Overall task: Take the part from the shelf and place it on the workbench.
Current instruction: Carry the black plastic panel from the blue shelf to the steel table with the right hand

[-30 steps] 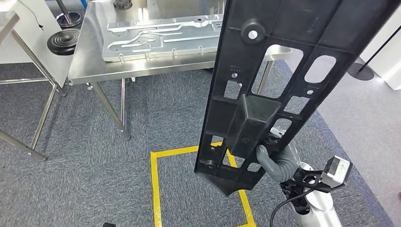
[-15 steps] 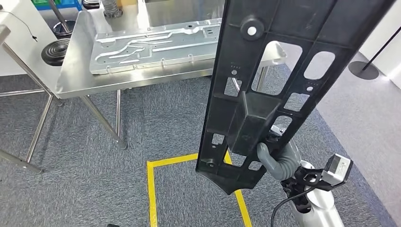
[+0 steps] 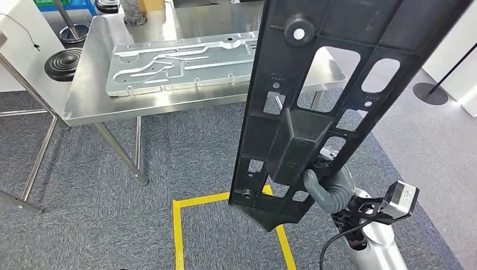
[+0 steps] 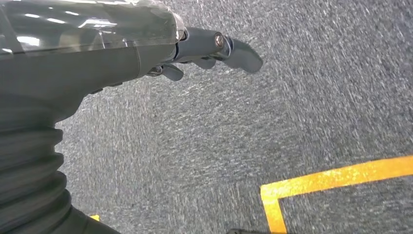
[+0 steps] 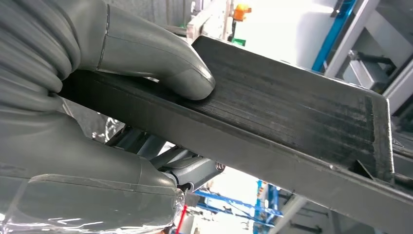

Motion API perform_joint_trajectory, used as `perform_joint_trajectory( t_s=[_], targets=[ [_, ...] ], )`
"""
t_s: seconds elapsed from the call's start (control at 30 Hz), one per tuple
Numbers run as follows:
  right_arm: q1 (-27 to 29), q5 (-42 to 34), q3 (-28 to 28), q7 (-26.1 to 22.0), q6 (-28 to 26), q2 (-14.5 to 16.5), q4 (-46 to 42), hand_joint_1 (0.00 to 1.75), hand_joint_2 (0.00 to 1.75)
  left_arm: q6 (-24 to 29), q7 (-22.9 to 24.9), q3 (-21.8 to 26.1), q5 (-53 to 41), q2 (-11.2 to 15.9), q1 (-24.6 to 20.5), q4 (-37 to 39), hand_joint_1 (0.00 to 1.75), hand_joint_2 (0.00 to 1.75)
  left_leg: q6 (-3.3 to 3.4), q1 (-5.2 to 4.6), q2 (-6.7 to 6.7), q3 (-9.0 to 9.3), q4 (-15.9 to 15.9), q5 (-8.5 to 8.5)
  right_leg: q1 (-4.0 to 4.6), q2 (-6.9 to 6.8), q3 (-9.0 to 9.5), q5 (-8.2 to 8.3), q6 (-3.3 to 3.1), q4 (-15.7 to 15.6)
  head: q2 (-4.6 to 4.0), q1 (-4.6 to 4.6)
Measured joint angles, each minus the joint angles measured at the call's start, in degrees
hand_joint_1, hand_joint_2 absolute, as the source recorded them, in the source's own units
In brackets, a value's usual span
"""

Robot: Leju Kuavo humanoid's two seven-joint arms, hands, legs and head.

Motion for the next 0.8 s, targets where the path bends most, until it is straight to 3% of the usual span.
perform_joint_trajectory(
  t_s=[0.07,0.1,0.17,0.2,0.27,0.37,0.43,0.53,0.57,0.6,0.63,0.7,0.73,0.8],
  targets=[
    [0.01,-0.03,0.17,0.05,0.12,0.01,0.44,1.69,1.75,0.00,0.20,0.11,0.17,-0.08,0.13,0.00,0.00,1.75,-0.14,0.11,-0.06,0.38,0.05,-0.57,-0.46,-0.02,-3.77,-1.08,0.67,4.18,-0.01,0.00],
    [0.00,-0.05,0.23,0.07,0.15,0.01,0.68,1.69,1.75,0.01,0.28,0.18,0.26,-0.13,0.24,0.00,0.00,1.75,-0.31,0.22,-0.09,0.75,0.09,-0.92,-0.70,-0.06,-4.22,0.24,0.94,3.31,-0.01,0.00],
    [-0.04,-0.13,0.33,-0.02,0.18,-0.01,1.08,1.69,1.75,0.06,0.38,0.35,0.34,-0.21,0.35,0.00,0.00,1.75,-0.87,0.53,-0.15,1.66,0.23,-1.84,-1.17,-0.22,-2.25,5.63,1.35,-3.88,0.00,0.00],
    [-0.03,-0.17,0.35,-0.10,0.19,-0.02,1.26,1.69,1.75,0.09,0.39,0.43,0.31,-0.24,0.33,0.00,0.00,1.75,-1.25,0.63,-0.20,2.11,0.38,-2.30,-1.22,-0.31,-1.13,7.35,1.35,-7.48,0.01,0.00],
    [0.09,-0.28,0.38,-0.31,0.19,-0.04,1.49,1.69,1.75,0.15,0.40,0.50,0.14,-0.23,0.29,0.00,0.00,1.75,-2.14,0.61,-0.21,2.44,0.55,-3.04,-0.99,-0.40,-0.12,8.54,0.65,-10.91,0.01,-0.01],
    [0.38,-0.45,0.37,-0.47,0.15,-0.06,1.49,1.69,1.75,0.18,0.36,0.52,-0.12,-0.22,0.24,0.00,0.00,1.75,-3.25,0.66,-0.06,2.67,1.45,-3.31,-0.78,-0.23,0.26,8.63,-0.86,-10.93,-0.01,-0.01],
    [0.39,-0.52,0.34,-0.50,0.09,-0.07,1.37,1.69,1.75,0.18,0.25,0.52,-0.19,-0.24,0.07,0.00,0.00,1.75,-3.60,0.83,0.05,0.81,5.36,-4.11,-0.79,-0.23,1.03,8.31,-1.63,-11.09,-0.01,-0.02],
    [0.52,-0.58,0.37,-0.48,0.06,-0.06,1.28,1.69,1.75,0.18,0.10,0.51,-0.26,-0.29,0.04,0.00,0.00,1.75,-3.87,0.84,0.09,-6.09,16.34,-8.30,-0.43,-0.24,1.79,7.49,-2.33,-11.13,0.01,-0.01],
    [0.61,-0.58,0.38,-0.45,0.06,-0.06,1.28,1.69,1.75,0.18,0.08,0.52,-0.27,-0.29,0.12,0.00,0.00,1.75,-3.81,0.83,0.09,-7.71,18.22,-9.01,-0.26,-0.18,2.10,7.19,-2.43,-11.13,0.00,-0.01],
    [0.68,-0.58,0.38,-0.43,0.06,-0.06,1.28,1.69,1.75,0.18,0.08,0.53,-0.27,-0.29,0.20,0.00,0.00,1.75,-3.61,0.79,0.09,-8.30,18.01,-8.39,-0.10,-0.10,2.49,6.88,-2.47,-11.13,0.01,-0.01],
    [0.72,-0.59,0.38,-0.43,0.06,-0.06,1.27,1.69,1.75,0.18,0.07,0.54,-0.27,-0.28,0.23,0.00,0.00,1.75,-3.23,0.68,0.09,-7.82,15.65,-6.46,0.04,-0.04,2.97,6.55,-2.47,-11.13,0.01,-0.02],
    [0.72,-0.60,0.38,-0.45,0.08,-0.06,1.25,1.69,1.75,0.17,0.08,0.55,-0.27,-0.25,0.24,0.00,0.00,1.75,-2.15,0.23,0.12,-5.17,7.85,-1.46,0.31,0.01,4.03,5.84,-2.34,-11.14,0.00,-0.01],
    [0.72,-0.61,0.37,-0.48,0.10,-0.07,1.24,1.69,1.75,0.17,0.08,0.55,-0.28,-0.24,0.20,0.00,0.00,1.75,-1.74,-0.04,0.14,-4.05,4.81,-0.60,0.39,0.03,4.36,5.53,-2.14,-11.18,-0.01,-0.02],
    [0.79,-0.62,0.34,-0.52,0.14,-0.10,1.24,1.69,1.75,0.16,0.13,0.55,-0.42,-0.25,0.22,0.00,0.00,1.75,-1.05,-0.43,0.16,-3.07,2.35,-0.69,0.45,0.06,4.66,5.31,-1.46,-11.12,-0.01,-0.01]
  ],
)
